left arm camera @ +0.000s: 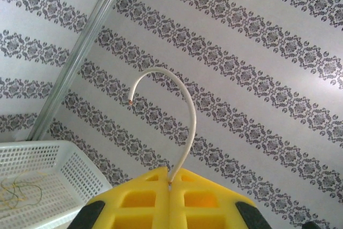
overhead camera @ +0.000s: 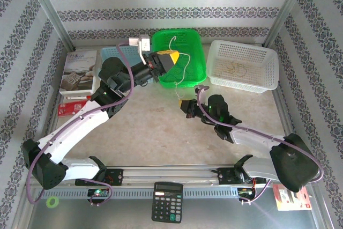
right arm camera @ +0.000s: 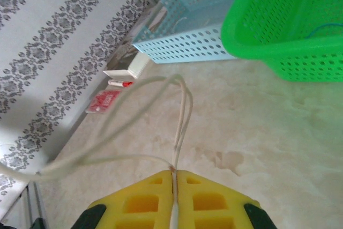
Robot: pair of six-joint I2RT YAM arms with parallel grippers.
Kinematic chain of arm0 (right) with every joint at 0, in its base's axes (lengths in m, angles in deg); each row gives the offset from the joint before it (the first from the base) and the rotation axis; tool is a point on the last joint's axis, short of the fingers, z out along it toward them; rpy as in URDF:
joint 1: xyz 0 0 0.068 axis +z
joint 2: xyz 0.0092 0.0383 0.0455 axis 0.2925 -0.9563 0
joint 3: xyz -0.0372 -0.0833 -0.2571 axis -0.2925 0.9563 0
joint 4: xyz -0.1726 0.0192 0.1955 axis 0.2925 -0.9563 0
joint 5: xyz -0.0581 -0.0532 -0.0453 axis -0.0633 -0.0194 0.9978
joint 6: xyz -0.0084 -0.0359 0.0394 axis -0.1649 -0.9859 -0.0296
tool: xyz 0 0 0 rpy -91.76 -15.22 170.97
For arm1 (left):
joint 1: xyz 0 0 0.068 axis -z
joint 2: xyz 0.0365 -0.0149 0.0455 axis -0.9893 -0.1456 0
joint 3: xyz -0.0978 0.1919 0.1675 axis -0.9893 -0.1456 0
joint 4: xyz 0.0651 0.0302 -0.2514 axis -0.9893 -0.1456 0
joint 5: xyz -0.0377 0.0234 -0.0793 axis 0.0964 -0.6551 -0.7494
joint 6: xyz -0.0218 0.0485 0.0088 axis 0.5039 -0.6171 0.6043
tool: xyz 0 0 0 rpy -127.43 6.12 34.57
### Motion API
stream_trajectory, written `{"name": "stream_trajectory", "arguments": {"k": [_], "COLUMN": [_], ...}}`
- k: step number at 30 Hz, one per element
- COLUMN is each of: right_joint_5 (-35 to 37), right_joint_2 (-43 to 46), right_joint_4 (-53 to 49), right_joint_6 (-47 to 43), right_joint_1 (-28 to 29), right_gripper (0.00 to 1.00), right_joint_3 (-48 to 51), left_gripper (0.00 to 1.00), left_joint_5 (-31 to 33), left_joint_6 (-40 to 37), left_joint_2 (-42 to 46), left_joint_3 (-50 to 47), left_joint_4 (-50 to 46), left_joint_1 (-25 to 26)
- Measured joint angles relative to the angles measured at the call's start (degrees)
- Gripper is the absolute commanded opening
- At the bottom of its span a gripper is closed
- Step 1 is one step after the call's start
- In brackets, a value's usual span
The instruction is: Untangle the cables
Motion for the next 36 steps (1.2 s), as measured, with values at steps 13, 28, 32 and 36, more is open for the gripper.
{"name": "stream_trajectory", "arguments": {"k": [13, 28, 32, 36], "right_joint_5": [4.76, 9.11, 9.14, 8.50], "right_joint_2": [-1.22, 1.27, 3.04, 4.35], "right_joint_4": [1.20, 3.54, 4.90, 6.34], "right_joint_6": [0.61, 1.97, 2.43, 2.58], "right_joint_1": [-5.97, -9.64, -11.43, -12.46], "right_gripper": [0.00, 0.00, 0.00, 0.00], "right_joint_3": [8.74, 12.52, 12.92, 13.31], "left_gripper": [0.00, 0.00, 0.00, 0.00], "left_joint_5": [4.20, 5.29, 4.17, 2.64], "left_joint_6": [-5.27, -2.95, -2.60, -1.73], "left_joint_2": [0.13, 0.07, -0.04, -0.57], "left_joint_3": [4.81, 4.52, 4.26, 3.98], "left_joint_4": [-4.33, -4.96, -6.36, -7.76], "left_joint_1": [-11.39, -26.47, -29.35, -32.48]}}
